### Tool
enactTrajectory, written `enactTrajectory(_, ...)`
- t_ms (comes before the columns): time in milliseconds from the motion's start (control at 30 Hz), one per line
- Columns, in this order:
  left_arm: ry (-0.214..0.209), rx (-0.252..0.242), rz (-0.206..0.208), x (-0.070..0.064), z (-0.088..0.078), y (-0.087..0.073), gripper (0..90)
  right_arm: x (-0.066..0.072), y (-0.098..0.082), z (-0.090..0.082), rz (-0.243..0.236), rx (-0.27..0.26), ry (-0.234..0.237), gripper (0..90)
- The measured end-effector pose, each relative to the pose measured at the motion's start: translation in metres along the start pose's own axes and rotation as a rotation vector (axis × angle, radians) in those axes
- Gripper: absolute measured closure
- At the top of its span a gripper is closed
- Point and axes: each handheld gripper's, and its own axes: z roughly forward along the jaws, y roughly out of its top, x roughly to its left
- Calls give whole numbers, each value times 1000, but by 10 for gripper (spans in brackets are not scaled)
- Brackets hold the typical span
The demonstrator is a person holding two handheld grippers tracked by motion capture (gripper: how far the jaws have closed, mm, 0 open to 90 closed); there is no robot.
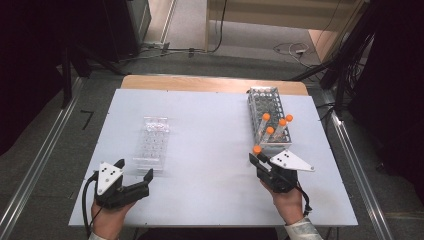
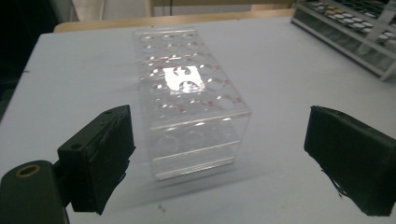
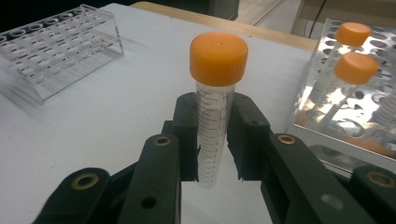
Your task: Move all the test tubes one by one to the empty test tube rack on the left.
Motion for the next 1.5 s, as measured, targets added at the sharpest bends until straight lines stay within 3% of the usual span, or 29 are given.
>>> enactTrajectory(33, -26, -1, 10, -6, 2, 3, 98, 2, 0, 2, -6, 1, 7, 715)
enactTrajectory(700, -203, 19, 61, -62, 42, 26, 139, 32, 1, 25, -54, 36, 80, 715)
enactTrajectory(900, -282, 7, 68, -76, 46, 35, 187, 42, 1, 32, -75, 42, 100, 715)
enactTrajectory(1133, -339, -23, 88, -89, 49, 41, 249, 53, 1, 39, -88, 54, 129, 715)
enactTrajectory(1500, -440, -1, 113, -112, 66, 45, 355, 68, 1, 44, -110, 62, 178, 715)
